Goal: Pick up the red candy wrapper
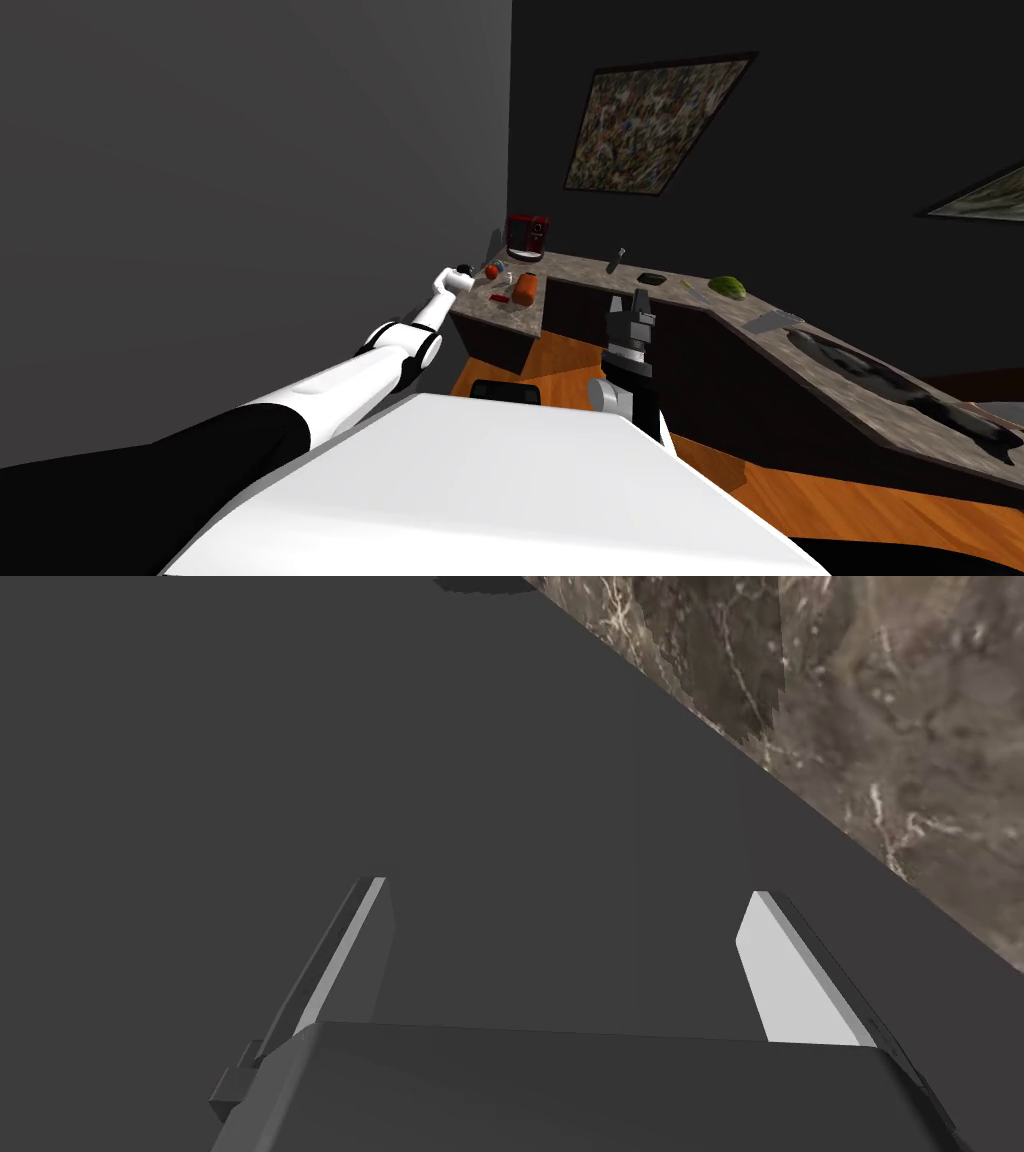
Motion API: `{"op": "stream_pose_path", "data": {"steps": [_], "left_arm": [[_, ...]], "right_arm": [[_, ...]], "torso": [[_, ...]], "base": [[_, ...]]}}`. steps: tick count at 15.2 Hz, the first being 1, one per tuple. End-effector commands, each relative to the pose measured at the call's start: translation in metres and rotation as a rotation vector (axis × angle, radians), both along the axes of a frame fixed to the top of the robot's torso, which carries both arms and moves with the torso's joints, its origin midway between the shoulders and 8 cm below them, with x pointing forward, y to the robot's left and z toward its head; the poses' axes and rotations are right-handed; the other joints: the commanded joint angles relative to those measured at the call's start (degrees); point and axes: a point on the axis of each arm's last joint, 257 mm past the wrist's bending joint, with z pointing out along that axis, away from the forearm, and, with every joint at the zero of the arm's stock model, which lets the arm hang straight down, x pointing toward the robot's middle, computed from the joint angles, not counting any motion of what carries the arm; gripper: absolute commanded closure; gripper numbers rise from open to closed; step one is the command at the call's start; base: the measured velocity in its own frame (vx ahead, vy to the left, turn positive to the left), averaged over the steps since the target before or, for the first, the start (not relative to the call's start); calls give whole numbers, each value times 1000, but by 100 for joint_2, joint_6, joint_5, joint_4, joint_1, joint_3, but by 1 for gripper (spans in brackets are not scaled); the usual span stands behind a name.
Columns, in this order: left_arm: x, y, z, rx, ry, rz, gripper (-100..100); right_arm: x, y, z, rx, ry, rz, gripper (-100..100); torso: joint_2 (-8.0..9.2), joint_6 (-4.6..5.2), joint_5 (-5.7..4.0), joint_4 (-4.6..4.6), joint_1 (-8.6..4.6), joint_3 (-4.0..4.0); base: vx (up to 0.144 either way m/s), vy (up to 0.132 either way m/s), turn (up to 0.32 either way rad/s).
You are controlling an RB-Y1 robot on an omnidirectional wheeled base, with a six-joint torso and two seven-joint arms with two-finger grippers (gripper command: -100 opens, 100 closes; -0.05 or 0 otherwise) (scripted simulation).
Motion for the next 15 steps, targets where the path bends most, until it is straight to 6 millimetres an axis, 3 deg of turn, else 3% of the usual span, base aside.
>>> {"op": "stream_pose_path", "data": {"steps": [1, 2, 4, 9, 15], "left_arm": [[-5, 4, -13, 0, 50, 18, -100], [-1, -1, -7, -8, 72, 24, -100], [-9, 5, -26, -5, 125, 43, -100], [-16, 1, -38, -19, 238, 73, -100], [-39, 0, -65, -32, 397, 110, -100]], "right_arm": [[0, 0, 0, 0, 0, 0, 0], [0, 0, 0, 0, 0, 0, 0], [0, 0, 0, 0, 0, 0, 0], [0, 0, 0, 0, 0, 0, 0], [0, 0, 0, 0, 0, 0, 0]], "torso": [[0, 0, 0, 0, 0, 0], [1, -3, 1, 0, 2, 0], [-2, -1, -1, 0, -3, -1], [-1, -3, 0, -1, 0, -1], [-3, -3, 0, -1, -2, -2]], "base": [[16, -13, -45], [23, -23, -104], [25, -20, -68], [20, -17, -67], [30, -22, -84]]}}
